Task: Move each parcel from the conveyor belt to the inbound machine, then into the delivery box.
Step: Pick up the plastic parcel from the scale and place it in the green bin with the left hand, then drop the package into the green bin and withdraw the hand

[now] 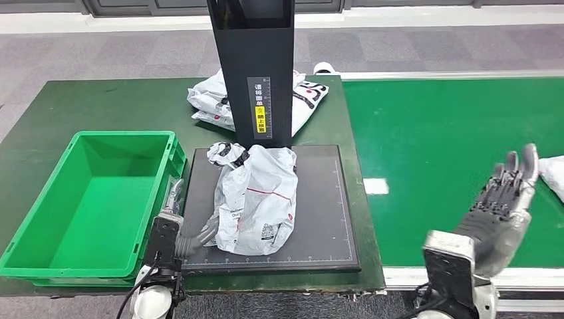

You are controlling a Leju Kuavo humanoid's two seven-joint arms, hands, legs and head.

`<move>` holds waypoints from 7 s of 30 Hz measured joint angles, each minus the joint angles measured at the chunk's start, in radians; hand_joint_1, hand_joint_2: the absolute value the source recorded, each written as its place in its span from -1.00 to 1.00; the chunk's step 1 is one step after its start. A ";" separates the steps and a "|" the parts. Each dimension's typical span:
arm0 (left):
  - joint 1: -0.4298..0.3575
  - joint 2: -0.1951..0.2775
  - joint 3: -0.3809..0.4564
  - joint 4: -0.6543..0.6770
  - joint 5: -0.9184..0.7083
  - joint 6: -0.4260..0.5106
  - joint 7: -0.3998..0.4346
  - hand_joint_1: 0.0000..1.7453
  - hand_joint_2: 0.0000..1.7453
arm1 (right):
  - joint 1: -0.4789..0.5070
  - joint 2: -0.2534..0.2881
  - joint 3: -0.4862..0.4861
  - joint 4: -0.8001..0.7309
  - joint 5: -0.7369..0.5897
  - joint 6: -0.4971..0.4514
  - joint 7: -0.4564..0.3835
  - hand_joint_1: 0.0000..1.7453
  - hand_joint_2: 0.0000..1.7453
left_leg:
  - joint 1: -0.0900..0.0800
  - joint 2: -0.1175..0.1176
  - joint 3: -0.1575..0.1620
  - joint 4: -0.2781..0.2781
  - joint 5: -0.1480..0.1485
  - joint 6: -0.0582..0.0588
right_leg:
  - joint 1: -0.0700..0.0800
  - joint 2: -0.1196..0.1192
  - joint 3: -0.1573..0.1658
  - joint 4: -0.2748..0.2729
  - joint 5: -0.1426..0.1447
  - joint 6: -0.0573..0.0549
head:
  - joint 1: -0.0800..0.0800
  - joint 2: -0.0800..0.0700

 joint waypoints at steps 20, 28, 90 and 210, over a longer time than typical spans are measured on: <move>-0.118 0.033 -0.406 0.345 -0.289 -0.206 -0.060 1.00 1.00 | 0.005 0.053 -0.078 0.061 -0.172 0.080 -0.138 -1.00 1.00 | -0.001 -0.001 0.004 0.000 0.000 0.001 | -0.001 -0.002 0.006 0.000 0.000 0.000 | 0.000 0.000; -0.151 0.033 -0.413 0.402 -0.290 -0.187 -0.041 1.00 1.00 | -0.005 0.056 -0.089 0.080 -0.173 0.111 -0.106 -1.00 1.00 | -0.001 -0.001 0.006 0.000 0.000 0.001 | -0.001 -0.002 0.009 0.000 -0.001 0.001 | 0.000 0.000; -0.658 0.357 -0.044 -0.131 -0.349 0.253 0.315 1.00 1.00 | 0.070 0.040 -0.304 0.308 -0.187 0.110 -0.077 -1.00 1.00 | 0.002 0.001 0.007 -0.001 0.001 -0.004 | 0.002 0.000 0.007 0.002 -0.001 -0.005 | 0.000 0.000; -0.636 0.499 0.095 -0.040 -0.204 0.017 0.435 -1.00 1.00 | 0.115 0.126 -0.425 0.254 -0.118 0.203 -0.052 -1.00 1.00 | 0.004 0.009 0.006 -0.001 0.000 -0.009 | 0.006 0.009 0.001 0.003 0.001 -0.010 | 0.000 0.000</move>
